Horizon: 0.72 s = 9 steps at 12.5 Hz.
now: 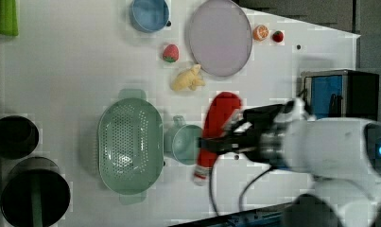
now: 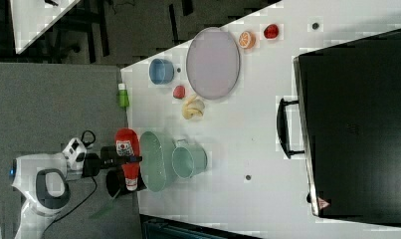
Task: Pick Ketchup from the table and place it in strainer.
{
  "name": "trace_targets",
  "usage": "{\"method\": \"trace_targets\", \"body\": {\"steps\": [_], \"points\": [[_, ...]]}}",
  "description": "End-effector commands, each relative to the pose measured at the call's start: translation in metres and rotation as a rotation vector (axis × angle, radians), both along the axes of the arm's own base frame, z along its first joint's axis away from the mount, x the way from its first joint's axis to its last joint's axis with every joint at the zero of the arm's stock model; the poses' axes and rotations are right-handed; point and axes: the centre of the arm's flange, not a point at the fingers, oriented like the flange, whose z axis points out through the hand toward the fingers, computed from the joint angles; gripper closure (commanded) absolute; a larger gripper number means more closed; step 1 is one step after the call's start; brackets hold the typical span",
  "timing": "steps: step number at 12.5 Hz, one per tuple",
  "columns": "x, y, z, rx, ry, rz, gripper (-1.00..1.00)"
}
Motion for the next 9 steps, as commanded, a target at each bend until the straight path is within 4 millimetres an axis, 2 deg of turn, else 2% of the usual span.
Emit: {"method": "trace_targets", "body": {"steps": [1,4,5,6,9], "points": [[0.000,0.032,-0.026,0.067,0.007,-0.253,-0.22],[-0.009,0.069,-0.075,0.151,0.044,-0.284,-0.22],[-0.011,0.076,-0.091,0.170,0.054,-0.290,-0.22],[-0.011,0.080,-0.106,0.186,0.059,-0.297,-0.31],[-0.007,0.081,-0.141,0.212,0.062,-0.291,-0.95]]}}
